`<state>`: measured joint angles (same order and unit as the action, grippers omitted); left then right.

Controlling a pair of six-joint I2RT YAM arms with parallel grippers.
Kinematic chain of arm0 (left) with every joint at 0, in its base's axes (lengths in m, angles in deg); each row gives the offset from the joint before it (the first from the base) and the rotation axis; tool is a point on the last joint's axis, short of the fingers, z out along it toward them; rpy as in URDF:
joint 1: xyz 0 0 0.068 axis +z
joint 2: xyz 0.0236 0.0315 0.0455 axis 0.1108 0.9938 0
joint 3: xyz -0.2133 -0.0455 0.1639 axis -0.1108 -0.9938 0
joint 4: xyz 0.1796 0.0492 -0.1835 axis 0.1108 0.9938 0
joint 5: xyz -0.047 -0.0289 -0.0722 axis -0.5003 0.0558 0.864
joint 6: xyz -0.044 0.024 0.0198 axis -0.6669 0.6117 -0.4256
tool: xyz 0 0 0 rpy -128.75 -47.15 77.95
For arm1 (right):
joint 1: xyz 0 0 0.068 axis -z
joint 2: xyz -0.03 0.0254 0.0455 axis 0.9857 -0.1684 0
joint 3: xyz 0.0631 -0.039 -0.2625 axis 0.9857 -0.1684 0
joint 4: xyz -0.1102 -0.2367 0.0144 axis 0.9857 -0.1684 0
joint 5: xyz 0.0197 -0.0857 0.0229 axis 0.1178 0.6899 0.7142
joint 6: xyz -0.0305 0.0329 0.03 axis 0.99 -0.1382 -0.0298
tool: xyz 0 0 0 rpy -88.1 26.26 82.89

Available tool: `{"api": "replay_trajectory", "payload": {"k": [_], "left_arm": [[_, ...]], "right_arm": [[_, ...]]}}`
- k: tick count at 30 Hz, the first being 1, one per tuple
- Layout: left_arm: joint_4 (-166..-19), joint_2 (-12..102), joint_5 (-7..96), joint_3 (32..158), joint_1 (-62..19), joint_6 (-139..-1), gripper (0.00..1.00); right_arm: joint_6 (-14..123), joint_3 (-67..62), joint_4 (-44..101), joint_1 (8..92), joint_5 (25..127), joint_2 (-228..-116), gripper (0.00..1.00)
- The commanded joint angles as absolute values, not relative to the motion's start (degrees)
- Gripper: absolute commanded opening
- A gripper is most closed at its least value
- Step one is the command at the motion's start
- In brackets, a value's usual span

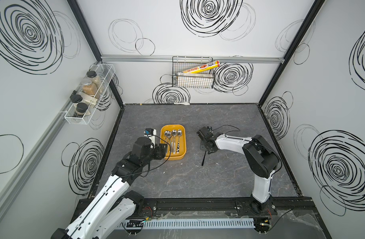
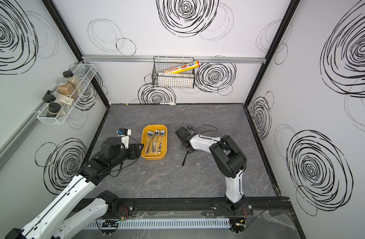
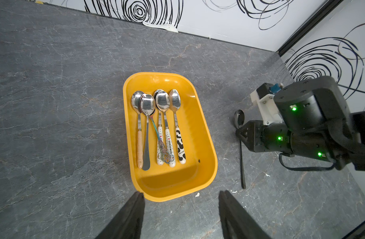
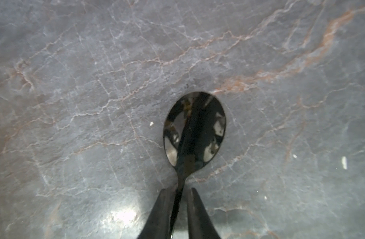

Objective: Put the spoon into the storage box
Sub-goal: Pick up the spoon from the center of the board.

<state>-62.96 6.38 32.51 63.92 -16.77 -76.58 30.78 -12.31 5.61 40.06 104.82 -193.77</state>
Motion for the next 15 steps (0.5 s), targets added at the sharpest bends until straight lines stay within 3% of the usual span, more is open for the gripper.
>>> {"api": "replay_trajectory", "payload": {"k": [1, 15], "left_arm": [[-65.9, 6.75, 33.34, 63.36, -16.44, -76.49, 0.64], [-66.12, 6.88, 33.9, 63.32, -16.27, -76.46, 0.64]], "right_arm": [[30.7, -15.82, -0.12, 39.88, 99.83, -195.71, 0.22], [30.03, -19.08, 0.72, 39.28, 98.36, -192.35, 0.14]]}}
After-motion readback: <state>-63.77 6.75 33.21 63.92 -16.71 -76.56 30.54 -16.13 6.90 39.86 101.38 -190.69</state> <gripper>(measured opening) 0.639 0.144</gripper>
